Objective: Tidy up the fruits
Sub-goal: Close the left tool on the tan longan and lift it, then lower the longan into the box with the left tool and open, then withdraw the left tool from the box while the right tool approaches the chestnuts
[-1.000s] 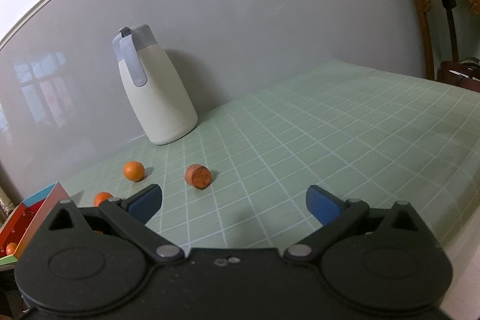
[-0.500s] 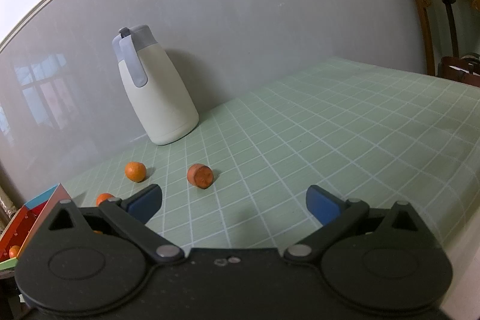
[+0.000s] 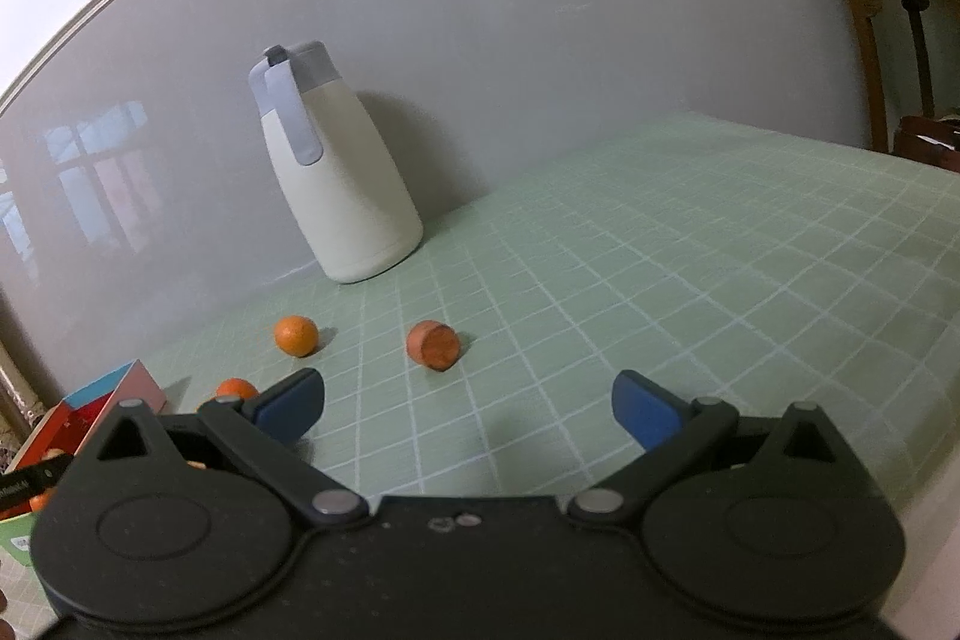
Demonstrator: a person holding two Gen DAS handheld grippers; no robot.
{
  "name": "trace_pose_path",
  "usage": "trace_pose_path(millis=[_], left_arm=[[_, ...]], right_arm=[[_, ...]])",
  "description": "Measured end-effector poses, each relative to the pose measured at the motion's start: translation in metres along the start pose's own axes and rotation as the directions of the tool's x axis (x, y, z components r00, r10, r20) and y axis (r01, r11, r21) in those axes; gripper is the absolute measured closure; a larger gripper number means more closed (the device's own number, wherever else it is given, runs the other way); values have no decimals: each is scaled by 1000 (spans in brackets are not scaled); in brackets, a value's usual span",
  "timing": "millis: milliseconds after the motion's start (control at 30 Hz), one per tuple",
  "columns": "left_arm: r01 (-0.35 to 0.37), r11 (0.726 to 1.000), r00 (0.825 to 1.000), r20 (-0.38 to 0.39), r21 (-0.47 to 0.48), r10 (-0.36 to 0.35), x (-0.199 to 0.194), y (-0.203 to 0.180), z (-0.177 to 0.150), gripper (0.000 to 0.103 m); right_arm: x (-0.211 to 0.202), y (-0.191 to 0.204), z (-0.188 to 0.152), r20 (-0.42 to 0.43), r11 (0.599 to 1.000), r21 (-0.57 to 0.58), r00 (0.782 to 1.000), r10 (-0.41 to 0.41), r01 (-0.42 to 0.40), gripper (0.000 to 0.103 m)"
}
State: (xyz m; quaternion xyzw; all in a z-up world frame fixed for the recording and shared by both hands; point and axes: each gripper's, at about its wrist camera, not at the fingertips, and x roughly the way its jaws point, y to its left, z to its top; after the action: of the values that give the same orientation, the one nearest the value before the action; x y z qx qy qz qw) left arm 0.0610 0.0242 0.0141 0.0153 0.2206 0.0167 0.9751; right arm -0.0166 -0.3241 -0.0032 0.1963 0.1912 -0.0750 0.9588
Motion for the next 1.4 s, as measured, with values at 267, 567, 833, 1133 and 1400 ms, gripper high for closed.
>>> trace_pose_path(millis=[267,567,833,1133,1400], left_arm=[[-79,993,996,-45,-89,75,14,43,-6,77],[-183,978,981,-89,-102,175,26,67,-12,77],[-242,963,965,-132,-116,226,33,80,-6,76],[-277,955,958,-107,-109,266,24,75,-7,8],[-259,951,965,-77,-169,249,12,80,-3,8]], right_arm=[[3,15,-4,-13,999,-34,1000,22,-22,0],[7,27,-7,-30,998,-50,999,37,-39,0],[9,31,-7,-36,997,-55,998,46,-48,0],[10,32,-8,-40,997,-54,998,49,-52,0],[10,31,-8,-39,998,-50,998,45,-47,0]])
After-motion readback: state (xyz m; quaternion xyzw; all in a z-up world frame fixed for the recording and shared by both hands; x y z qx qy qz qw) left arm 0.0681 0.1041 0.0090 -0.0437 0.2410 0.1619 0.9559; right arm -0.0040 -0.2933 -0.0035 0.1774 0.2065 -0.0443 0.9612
